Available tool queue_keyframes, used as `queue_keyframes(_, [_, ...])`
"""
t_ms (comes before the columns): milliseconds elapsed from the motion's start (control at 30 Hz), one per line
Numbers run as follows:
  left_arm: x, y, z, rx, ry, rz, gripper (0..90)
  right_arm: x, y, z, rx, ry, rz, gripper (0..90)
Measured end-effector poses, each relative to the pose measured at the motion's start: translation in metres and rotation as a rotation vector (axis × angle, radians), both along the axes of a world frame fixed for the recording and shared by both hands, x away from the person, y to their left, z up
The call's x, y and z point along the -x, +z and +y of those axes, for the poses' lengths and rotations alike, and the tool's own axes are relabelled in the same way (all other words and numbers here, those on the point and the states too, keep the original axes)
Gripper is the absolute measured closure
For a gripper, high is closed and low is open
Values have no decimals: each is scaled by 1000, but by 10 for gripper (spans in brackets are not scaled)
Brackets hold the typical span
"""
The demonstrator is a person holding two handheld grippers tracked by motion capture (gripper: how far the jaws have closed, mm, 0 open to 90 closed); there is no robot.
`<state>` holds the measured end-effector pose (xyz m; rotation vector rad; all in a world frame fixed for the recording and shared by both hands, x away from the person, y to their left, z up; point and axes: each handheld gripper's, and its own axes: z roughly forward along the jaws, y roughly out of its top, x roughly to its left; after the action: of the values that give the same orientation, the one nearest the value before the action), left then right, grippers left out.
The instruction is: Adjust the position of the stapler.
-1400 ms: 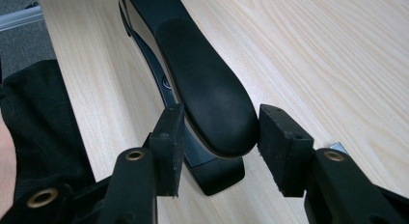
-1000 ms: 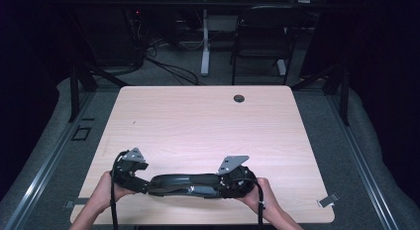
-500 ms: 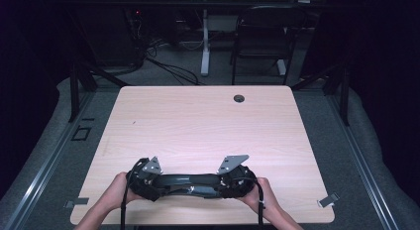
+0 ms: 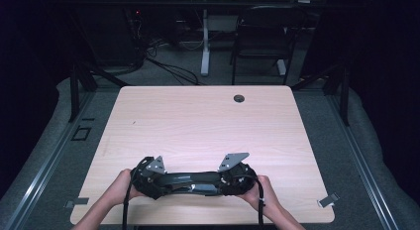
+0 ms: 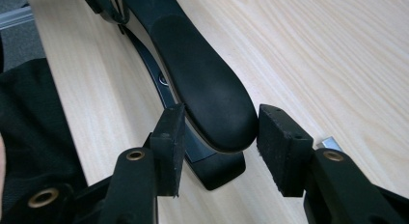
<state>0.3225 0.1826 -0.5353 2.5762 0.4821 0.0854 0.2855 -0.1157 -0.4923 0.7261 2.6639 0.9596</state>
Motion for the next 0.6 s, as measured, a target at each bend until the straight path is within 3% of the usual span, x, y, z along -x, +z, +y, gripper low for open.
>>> queue_keyframes(300, [-21,1,-8,-22,-14,3,328,-16,-1,-6,-14,-23,3,543])
queue_keyframes(600, [-34,2,-12,-40,-26,11,309,-21,-1,-9,-17,-29,1,555])
